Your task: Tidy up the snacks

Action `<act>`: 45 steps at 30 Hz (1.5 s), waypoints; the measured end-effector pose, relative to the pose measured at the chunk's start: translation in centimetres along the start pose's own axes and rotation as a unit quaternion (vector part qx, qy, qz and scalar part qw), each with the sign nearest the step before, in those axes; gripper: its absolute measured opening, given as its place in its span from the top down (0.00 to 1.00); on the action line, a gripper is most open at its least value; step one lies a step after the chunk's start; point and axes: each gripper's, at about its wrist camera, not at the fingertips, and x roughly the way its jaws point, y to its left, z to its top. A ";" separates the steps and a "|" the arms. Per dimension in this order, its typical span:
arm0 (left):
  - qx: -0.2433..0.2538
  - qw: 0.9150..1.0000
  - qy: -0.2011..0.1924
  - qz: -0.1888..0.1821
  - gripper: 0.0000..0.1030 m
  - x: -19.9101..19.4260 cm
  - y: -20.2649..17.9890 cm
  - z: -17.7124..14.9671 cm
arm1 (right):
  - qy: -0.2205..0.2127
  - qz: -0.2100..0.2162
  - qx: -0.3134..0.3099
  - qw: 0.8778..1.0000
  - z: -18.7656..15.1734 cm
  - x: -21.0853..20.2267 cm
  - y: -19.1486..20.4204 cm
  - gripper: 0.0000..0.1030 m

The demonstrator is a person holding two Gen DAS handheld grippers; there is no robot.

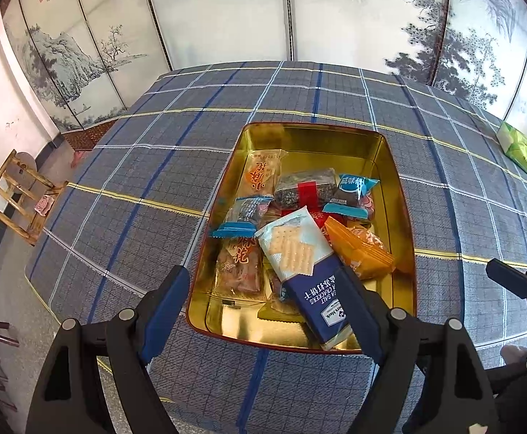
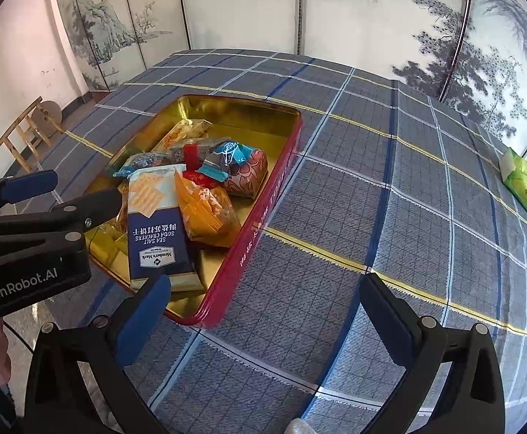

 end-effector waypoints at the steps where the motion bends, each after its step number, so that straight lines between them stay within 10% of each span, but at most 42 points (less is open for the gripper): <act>1: 0.000 1.000 0.001 0.000 0.22 0.1 0.0 0.0 | 0.001 0.001 0.000 1.000 0.0 0.1 0.0 0.00; 45: 0.001 1.000 0.007 0.000 0.22 0.6 0.0 -0.4 | 0.020 0.001 0.006 1.000 -0.4 1.0 0.1 0.00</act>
